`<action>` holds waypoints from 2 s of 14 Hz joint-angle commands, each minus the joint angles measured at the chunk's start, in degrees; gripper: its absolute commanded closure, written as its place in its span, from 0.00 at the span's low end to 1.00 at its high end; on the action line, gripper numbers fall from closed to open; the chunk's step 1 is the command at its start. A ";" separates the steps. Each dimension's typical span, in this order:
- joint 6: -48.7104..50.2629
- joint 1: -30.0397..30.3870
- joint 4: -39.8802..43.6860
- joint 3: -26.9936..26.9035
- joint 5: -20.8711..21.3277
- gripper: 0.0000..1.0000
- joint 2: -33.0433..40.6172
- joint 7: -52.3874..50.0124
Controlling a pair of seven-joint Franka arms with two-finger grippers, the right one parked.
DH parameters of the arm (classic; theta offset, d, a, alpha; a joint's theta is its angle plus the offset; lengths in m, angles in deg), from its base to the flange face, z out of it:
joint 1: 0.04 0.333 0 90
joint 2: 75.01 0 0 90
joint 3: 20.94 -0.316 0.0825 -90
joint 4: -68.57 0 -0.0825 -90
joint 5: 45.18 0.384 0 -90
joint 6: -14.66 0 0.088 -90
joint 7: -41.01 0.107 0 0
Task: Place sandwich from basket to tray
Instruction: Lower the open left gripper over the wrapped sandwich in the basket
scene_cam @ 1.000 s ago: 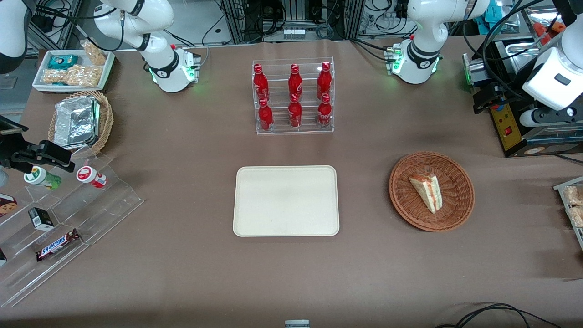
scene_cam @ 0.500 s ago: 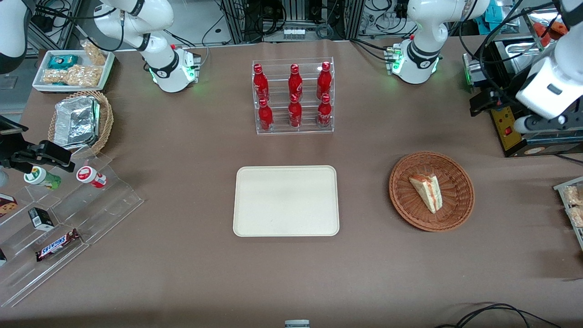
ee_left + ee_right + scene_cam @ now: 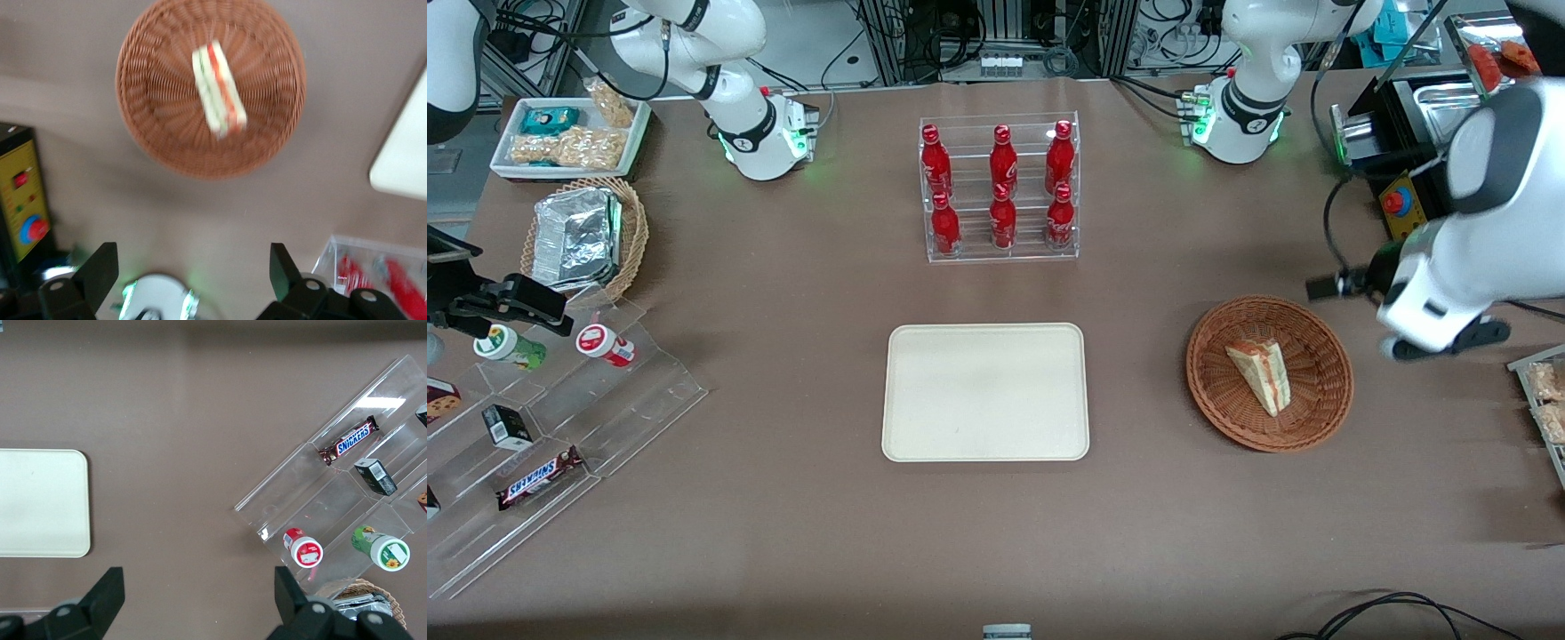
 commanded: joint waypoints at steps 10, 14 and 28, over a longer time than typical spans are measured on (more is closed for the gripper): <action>-33.54 0.44 -14.34 -1.40 -0.97 0.00 -8.12 -19.85; -35.31 0.09 -14.60 -1.31 -0.88 0.00 -11.11 -21.88; -41.11 -1.14 -24.53 -1.31 -0.09 0.61 -12.62 -22.67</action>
